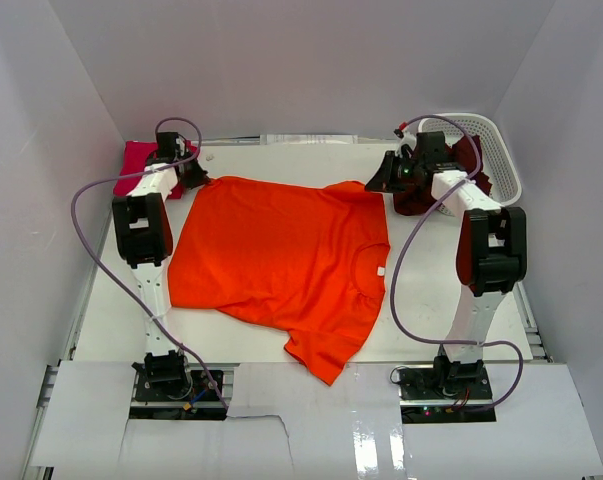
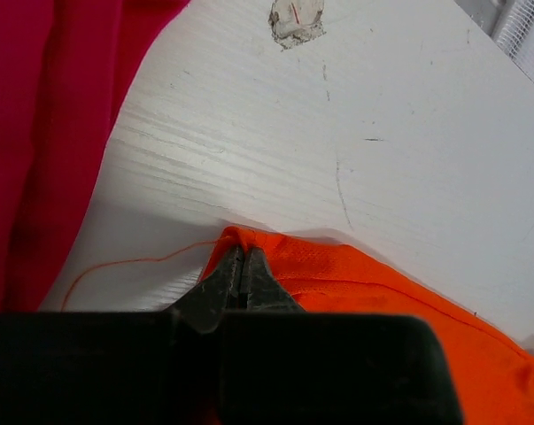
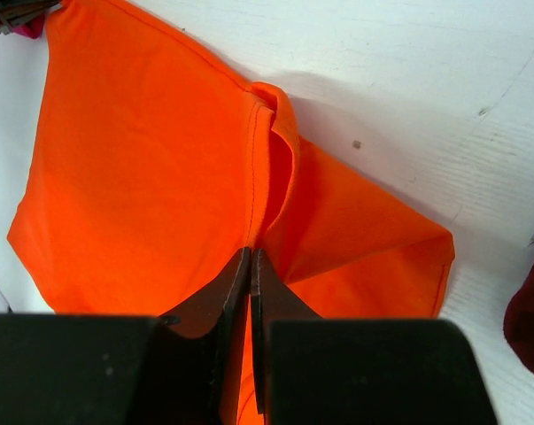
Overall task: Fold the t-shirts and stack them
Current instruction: Grap the side of the flattened tshirt furthest away from the robot with both arms
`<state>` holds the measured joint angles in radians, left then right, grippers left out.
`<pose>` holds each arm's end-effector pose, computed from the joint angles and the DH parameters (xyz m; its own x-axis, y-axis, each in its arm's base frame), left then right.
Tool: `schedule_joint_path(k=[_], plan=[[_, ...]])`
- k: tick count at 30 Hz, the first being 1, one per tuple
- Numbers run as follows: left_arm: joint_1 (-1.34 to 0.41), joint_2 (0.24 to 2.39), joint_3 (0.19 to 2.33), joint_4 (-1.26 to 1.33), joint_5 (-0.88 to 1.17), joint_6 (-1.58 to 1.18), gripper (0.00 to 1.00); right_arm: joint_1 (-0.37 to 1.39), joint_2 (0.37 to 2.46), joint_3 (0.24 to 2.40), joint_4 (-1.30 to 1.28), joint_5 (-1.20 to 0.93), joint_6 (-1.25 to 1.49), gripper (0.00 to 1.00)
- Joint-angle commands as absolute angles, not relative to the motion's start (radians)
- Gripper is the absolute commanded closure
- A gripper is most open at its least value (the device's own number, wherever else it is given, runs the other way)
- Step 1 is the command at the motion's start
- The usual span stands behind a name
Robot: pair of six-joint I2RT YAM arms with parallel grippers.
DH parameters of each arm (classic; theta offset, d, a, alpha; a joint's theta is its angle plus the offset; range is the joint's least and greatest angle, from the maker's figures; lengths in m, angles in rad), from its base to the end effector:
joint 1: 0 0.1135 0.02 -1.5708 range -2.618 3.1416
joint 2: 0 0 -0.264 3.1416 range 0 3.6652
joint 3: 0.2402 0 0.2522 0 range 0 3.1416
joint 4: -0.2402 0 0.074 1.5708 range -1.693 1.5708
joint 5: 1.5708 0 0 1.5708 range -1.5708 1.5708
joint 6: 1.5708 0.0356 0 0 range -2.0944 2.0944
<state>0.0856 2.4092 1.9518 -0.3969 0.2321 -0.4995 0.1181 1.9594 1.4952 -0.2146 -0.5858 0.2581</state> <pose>0.5327 0.0375 0.1537 -0.6918 -0.5272 -0.4934 -0.3008 0.8316 -0.4668 0.4412 0.0722 0.2367 -0.7370 0.1267 -0.6639 -0.3489 0.7699 0.5343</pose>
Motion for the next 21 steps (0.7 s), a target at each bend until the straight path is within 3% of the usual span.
schedule_joint_path(k=[1, 21], plan=[[0.084, 2.281, 1.939, -0.408, 0.227, -0.517, 1.0, 0.123, 1.868, 1.482, -0.212, -0.588, 0.236, 0.92], [0.117, 2.168, 1.904, -0.408, 0.239, -0.548, 1.0, 0.121, 1.704, 1.336, -0.21, -0.551, 0.207, 0.92]])
